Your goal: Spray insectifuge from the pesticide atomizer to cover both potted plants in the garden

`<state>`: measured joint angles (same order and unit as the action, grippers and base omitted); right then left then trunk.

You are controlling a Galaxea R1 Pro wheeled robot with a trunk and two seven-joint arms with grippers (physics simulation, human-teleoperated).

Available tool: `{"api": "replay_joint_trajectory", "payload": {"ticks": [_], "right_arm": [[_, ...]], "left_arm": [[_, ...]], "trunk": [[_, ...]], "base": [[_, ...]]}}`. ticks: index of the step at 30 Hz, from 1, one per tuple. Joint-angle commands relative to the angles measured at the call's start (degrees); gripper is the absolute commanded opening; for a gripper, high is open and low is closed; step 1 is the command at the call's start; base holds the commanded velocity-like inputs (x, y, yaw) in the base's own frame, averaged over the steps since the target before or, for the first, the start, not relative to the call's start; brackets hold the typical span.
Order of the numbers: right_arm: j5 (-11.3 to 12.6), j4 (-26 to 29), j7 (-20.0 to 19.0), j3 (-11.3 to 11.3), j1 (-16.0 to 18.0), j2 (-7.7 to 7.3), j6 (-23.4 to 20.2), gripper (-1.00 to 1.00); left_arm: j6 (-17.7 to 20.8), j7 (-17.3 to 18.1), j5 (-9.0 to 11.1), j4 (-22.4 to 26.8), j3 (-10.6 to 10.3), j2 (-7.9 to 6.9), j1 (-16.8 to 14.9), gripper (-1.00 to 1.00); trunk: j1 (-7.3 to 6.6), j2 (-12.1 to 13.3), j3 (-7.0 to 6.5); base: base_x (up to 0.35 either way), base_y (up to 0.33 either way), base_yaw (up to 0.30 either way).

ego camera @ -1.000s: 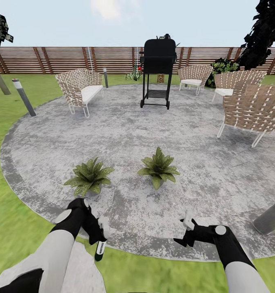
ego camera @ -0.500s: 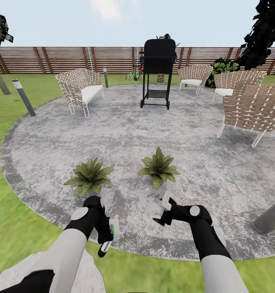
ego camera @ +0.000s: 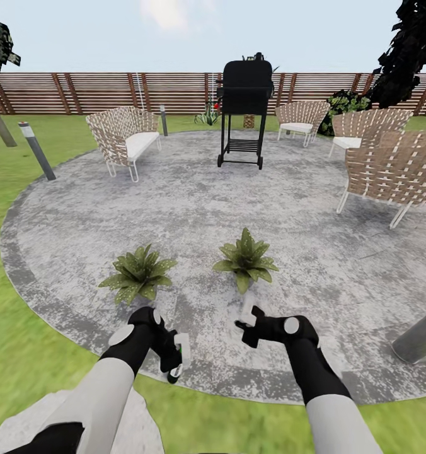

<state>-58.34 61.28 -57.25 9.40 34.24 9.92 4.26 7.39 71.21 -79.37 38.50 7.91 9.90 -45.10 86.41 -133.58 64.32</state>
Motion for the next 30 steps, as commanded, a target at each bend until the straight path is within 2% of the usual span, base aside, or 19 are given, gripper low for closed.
{"api": "replay_joint_trajectory", "payload": {"ticks": [1,4,10,14,16,18,21,24,27,30], "right_arm": [[-0.5,0.0,0.9,-0.2,0.0,0.08,0.4,-1.0],[-0.5,-0.1,3.0,-0.6,0.0,0.08,0.5,-1.0],[0.4,-0.3,3.3,-0.6,0.0,0.08,0.5,-1.0],[1.6,-0.4,3.3,-0.7,0.0,0.08,0.5,-1.0],[1.7,-0.5,3.2,-1.0,0.0,0.08,0.5,-1.0],[1.7,-0.6,3.2,-2.3,0.0,0.08,0.4,-1.0],[1.7,-0.6,3.1,-5.2,-0.1,0.08,0.4,-1.0],[1.9,-0.7,3.0,-7.3,-0.1,0.08,0.4,-1.0],[2.1,-1.4,3.0,-8.8,-0.1,0.08,0.4,-1.0],[4.2,-1.5,2.9,-10.8,-0.1,0.08,0.3,-1.0]], "left_arm": [[0.5,0.3,-0.2,0.1,0.4,0.09,0.0,-1.0],[0.3,0.2,0.3,0.1,0.4,0.09,-0.1,-1.0],[-0.8,0.0,3.3,0.4,0.4,0.09,-0.1,-1.0],[-1.2,-3.5,3.8,0.4,0.4,0.09,-0.1,-1.0],[-1.3,-5.8,5.5,0.5,0.3,0.09,-0.1,-1.0],[-1.3,-7.7,7.4,0.7,0.0,0.09,-0.4,-1.0],[-1.3,-9.3,8.6,0.8,-1.0,0.09,-0.6,-1.0],[-1.5,-9.6,8.8,0.8,-1.5,0.09,-0.4,-1.0],[-4.2,-9.8,8.9,0.2,-1.5,0.09,-0.1,-1.0],[-5.2,-10.4,9.2,0.0,-1.4,0.09,0.1,-1.0]], "trunk": [[-0.01,0.0,0.05],[-0.01,0.0,0.05],[-0.01,0.0,0.05],[-0.01,0.0,0.05],[-0.01,0.0,0.05],[-0.01,0.0,0.05],[-0.01,0.0,0.05],[-0.01,0.0,0.05],[-0.01,0.0,0.05],[-0.01,0.0,0.05]], "base": [[0.0,0.0,0.0],[0.0,0.0,0.0],[0.0,0.0,0.0],[0.0,0.0,0.0],[0.0,0.0,0.0],[0.0,0.0,0.0],[0.0,0.0,0.0],[0.0,0.0,0.0],[0.0,0.0,0.0],[0.0,0.0,0.0]]}}
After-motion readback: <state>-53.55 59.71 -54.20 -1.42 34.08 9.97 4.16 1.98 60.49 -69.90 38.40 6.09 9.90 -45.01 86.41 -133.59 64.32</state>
